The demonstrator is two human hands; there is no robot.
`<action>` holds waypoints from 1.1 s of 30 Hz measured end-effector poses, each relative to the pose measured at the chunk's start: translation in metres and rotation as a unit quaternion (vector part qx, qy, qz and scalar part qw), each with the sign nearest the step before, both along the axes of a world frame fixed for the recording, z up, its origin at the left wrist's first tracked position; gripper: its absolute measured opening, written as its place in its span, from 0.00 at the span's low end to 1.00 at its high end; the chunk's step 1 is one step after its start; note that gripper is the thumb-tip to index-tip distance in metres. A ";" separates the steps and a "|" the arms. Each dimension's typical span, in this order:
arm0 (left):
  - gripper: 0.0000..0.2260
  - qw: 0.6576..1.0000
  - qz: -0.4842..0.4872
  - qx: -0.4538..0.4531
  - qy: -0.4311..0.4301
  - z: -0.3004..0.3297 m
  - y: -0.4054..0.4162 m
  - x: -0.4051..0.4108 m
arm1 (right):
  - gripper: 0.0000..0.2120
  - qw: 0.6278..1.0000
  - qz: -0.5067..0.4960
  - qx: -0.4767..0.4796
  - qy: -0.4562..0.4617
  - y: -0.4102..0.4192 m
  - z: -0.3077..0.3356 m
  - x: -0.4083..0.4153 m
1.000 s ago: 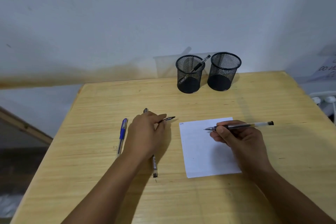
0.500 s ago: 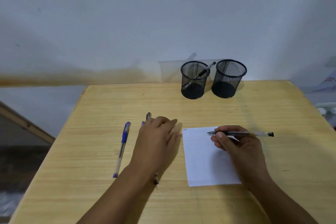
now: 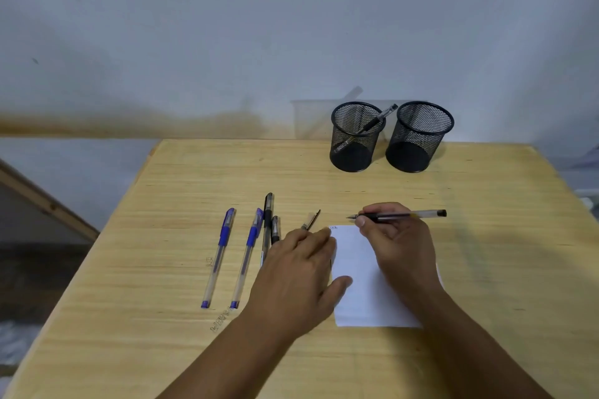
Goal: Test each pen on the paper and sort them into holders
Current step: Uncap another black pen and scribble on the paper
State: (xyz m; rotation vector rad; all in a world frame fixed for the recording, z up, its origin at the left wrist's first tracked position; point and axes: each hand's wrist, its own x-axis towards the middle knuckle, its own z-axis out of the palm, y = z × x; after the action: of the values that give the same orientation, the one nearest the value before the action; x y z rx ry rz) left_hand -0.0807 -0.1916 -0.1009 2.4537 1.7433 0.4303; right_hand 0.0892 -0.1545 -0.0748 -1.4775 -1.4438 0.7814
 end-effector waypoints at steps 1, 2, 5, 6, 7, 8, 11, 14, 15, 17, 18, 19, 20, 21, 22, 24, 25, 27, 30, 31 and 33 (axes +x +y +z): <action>0.24 1.000 -0.002 0.001 0.001 -0.002 0.000 0.000 | 0.18 1.000 -0.004 0.002 -0.011 0.002 -0.001 0.000; 0.25 1.000 -0.004 0.001 0.002 -0.003 0.000 -0.001 | 0.16 1.000 -0.008 0.005 -0.026 0.003 -0.002 0.001; 0.28 1.000 -0.007 -0.016 0.002 -0.006 0.000 -0.001 | 0.04 0.999 -0.024 -0.001 -0.033 0.010 -0.008 0.001; 0.29 1.000 -0.006 -0.022 0.001 -0.007 0.000 -0.001 | 0.02 0.999 -0.029 -0.005 -0.033 0.011 -0.010 0.001; 0.29 1.000 -0.005 -0.028 0.000 -0.007 0.000 -0.001 | 0.02 0.999 -0.032 -0.002 -0.033 0.012 -0.012 0.001; 0.30 1.000 -0.004 -0.028 0.001 -0.008 0.000 -0.001 | 0.03 0.999 -0.030 0.004 -0.035 0.012 -0.013 0.000; 0.29 1.000 -0.002 -0.014 0.006 -0.009 0.001 -0.001 | 0.04 0.999 -0.015 0.012 -0.034 0.012 -0.013 -0.001; 0.28 1.000 -0.001 0.003 0.007 -0.010 0.000 -0.001 | 0.04 0.999 -0.005 -0.009 -0.040 0.011 -0.014 -0.002; 0.28 1.000 -0.001 0.005 0.008 -0.010 0.000 -0.001 | 0.04 0.999 -0.002 -0.018 -0.041 0.011 -0.014 -0.002; 0.28 1.000 0.000 0.002 0.007 -0.010 0.000 -0.001 | 0.04 0.998 0.000 -0.031 -0.049 0.012 -0.014 -0.002; 0.28 1.000 0.002 -0.002 0.007 -0.010 0.001 -0.001 | 0.05 0.998 0.000 -0.036 -0.057 0.013 -0.014 -0.002; 0.28 1.000 0.002 -0.008 0.006 -0.010 0.001 -0.002 | 0.05 0.997 -0.001 -0.040 -0.065 0.013 -0.014 -0.002; 0.28 1.000 0.002 -0.014 0.004 -0.011 0.002 -0.002 | 0.06 0.996 -0.003 -0.041 -0.075 0.014 -0.014 -0.003; 0.29 1.000 0.001 -0.019 0.002 -0.011 0.002 -0.002 | 0.05 0.996 -0.004 -0.041 -0.085 0.014 -0.014 -0.003; 0.29 1.000 -0.001 -0.020 0.001 -0.012 0.002 -0.002 | 0.05 0.995 -0.005 -0.039 -0.095 0.014 -0.015 -0.003; 0.28 1.000 -0.001 -0.010 0.002 -0.012 0.002 -0.002 | 0.04 0.993 -0.004 -0.031 -0.111 0.014 -0.015 -0.004; 0.28 1.000 -0.001 -0.004 0.002 -0.013 0.001 -0.002 | 0.04 0.993 -0.004 -0.029 -0.114 0.014 -0.016 -0.005; 0.28 1.000 -0.002 0.001 0.000 -0.013 0.001 -0.002 | 0.04 0.993 -0.006 -0.031 -0.114 0.014 -0.017 -0.005; 0.28 1.000 -0.003 -0.004 0.003 -0.012 0.002 -0.002 | 0.05 0.993 -0.007 -0.028 -0.115 0.014 -0.019 -0.005; 0.28 1.000 -0.004 -0.007 0.003 -0.012 0.002 -0.002 | 0.05 0.993 -0.007 -0.026 -0.114 0.015 -0.019 -0.005; 0.28 1.000 -0.004 -0.012 -0.001 -0.013 0.002 -0.002 | 0.05 0.993 -0.009 -0.023 -0.112 0.015 -0.020 -0.006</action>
State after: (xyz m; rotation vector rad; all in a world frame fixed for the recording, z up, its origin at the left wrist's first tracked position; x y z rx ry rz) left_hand -0.0823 -0.1892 -0.1134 2.4414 1.7277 0.4096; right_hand 0.0832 -0.1397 -0.0950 -1.6540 -1.5834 0.6576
